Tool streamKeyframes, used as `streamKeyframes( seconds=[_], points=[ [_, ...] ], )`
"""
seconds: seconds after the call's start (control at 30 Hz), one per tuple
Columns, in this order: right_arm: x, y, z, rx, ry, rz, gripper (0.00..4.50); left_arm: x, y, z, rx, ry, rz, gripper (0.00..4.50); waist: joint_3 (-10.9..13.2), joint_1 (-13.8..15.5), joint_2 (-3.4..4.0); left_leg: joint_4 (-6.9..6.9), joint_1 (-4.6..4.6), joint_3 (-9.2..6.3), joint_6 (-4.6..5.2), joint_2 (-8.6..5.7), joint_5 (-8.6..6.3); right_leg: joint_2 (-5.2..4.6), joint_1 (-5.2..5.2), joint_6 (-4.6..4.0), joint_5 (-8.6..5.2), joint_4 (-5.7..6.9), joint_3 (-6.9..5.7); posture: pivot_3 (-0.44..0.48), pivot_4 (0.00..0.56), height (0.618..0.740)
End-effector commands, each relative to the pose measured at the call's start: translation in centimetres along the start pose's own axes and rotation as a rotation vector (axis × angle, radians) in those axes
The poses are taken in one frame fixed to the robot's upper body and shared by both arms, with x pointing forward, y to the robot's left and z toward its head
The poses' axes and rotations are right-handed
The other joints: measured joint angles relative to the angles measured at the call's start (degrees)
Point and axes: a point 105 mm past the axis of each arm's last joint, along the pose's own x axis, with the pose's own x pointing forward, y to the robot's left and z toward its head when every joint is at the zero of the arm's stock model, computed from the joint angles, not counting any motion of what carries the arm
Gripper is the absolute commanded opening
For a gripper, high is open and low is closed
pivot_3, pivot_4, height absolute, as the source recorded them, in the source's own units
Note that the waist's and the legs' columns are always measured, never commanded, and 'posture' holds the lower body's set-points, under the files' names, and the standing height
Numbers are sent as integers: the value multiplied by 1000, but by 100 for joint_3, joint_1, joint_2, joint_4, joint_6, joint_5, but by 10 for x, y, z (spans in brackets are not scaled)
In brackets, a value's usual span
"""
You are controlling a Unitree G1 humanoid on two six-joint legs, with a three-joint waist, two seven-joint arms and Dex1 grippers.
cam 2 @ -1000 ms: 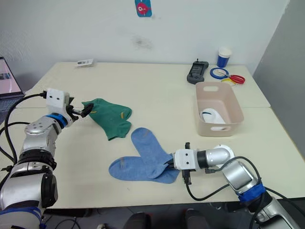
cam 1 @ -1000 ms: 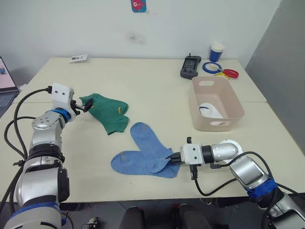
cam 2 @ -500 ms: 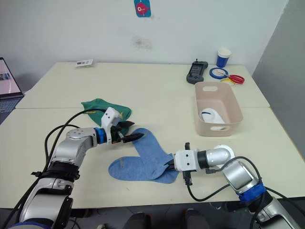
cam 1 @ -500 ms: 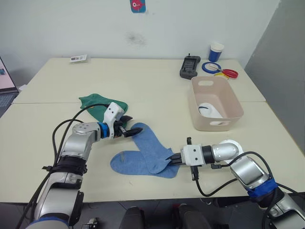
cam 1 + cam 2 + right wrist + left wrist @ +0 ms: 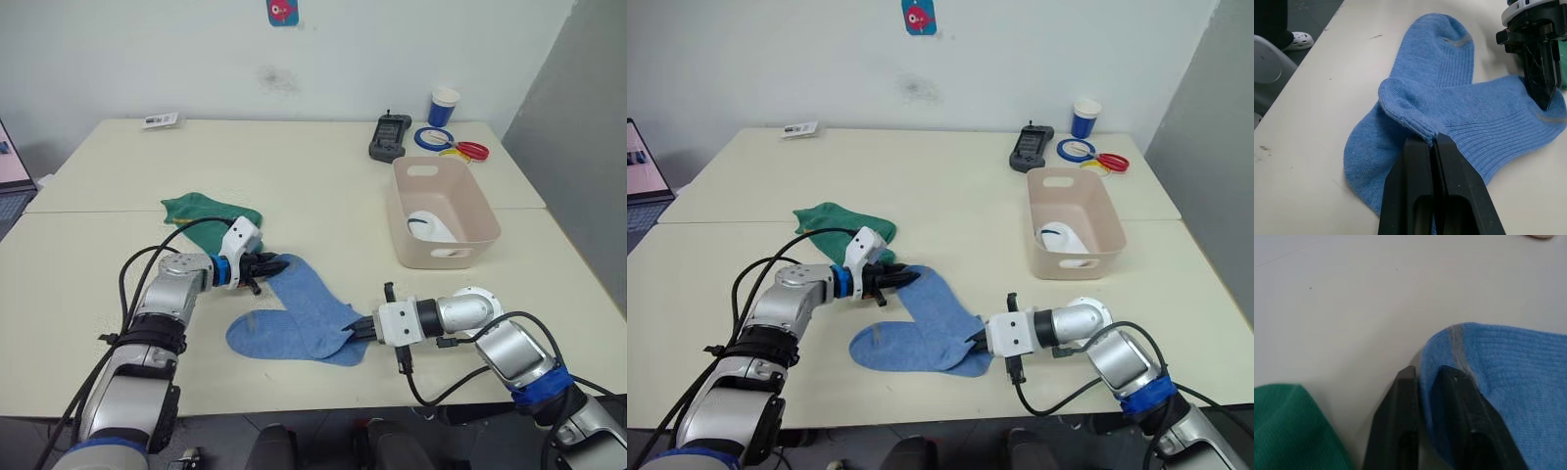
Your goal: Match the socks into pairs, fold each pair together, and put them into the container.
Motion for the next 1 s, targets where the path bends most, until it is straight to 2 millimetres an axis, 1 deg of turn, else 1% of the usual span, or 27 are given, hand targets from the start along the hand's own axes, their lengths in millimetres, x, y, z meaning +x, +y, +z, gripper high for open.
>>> streamKeyframes(
  seconds=[0.03, 0.13, 0.2, 0.3, 0.43, 0.53, 0.63, 0.7, 0.77, 0.87, 0.93, 1.0],
  points=[
    [-7, -5, 6, -87, -19, 5, 0, -22, 4, 17, -5, -57, 38, 15, 0, 0, 0, 0, 0, -1, 0, 0, 0, -1, 0, 0, 0, 0, -2, 0, 150, 740],
    [-14, -8, 6, -141, -31, 50, 0, -41, -5, 14, -39, -52, 45, 15, 0, -3, 0, -1, 0, 0, 0, 2, 0, -2, 0, 0, 0, 0, 1, 0, 150, 740],
    [-22, -12, 3, -193, -33, 98, 0, -56, -20, 10, -80, -46, 39, 15, 0, -38, 1, 0, 1, 1, 0, 2, 0, -5, 0, 0, 0, 0, 2, 0, 150, 740],
    [-28, -15, -5, -226, -39, 150, 0, -69, -38, 5, -109, -29, 62, 15, 0, -71, 1, -1, 6, -2, 0, 1, 0, -18, 6, 0, 0, -1, 1, 0, 150, 740],
    [-29, -13, -14, -256, -53, 204, 0, -77, -59, -9, -140, -20, 101, 15, 0, -83, 1, -2, 10, -6, 1, 2, -1, -26, 11, -1, -1, -4, 0, 0, 150, 740],
    [-27, -11, -18, -241, -66, 213, 0, -77, -66, -17, -151, -31, 148, 15, 0, -86, 1, -2, 12, -3, 1, 2, -1, -32, 11, -2, -1, -2, 3, 0, 150, 740],
    [-27, -10, -21, -205, -70, 209, 657, -75, -68, -23, -157, -32, 186, 0, 1, -83, 1, -3, 19, -4, 1, 1, -1, -35, 17, -2, -1, 0, 3, 0, 150, 740],
    [-34, -8, -23, -183, -56, 200, 1248, -76, -69, -26, -156, -27, 184, 0, 0, -81, 1, -3, 21, -4, 1, 1, -1, -35, 18, -3, -1, 0, 2, 0, 150, 740],
    [-43, -4, -25, -156, -35, 192, 1970, -78, -70, -25, -152, -31, 174, 0, 0, -72, 1, -4, 19, -3, 1, 0, -1, -37, 18, -18, 7, -2, 3, 0, 150, 740],
    [-59, 10, -28, -99, 0, 168, 2998, -79, -69, -21, -155, -56, 146, 0, 1, -26, 1, -5, 20, -3, 1, -3, -1, -46, 21, -21, 8, -4, 1, 0, 150, 740],
    [-64, 17, -26, -25, 1, 121, 3630, -78, -69, -20, -139, -57, 126, 0, 0, 21, 1, -6, 19, -1, 1, -6, -1, -49, 21, -16, 5, -6, 1, 0, 150, 740],
    [-66, 24, -22, 150, -1, 50, 4315, -76, -67, -18, -144, -70, 118, 0, 0, 33, 1, -6, 20, 1, 1, -7, -1, -49, 21, -11, 2, -7, 1, 0, 150, 740]
  ],
)
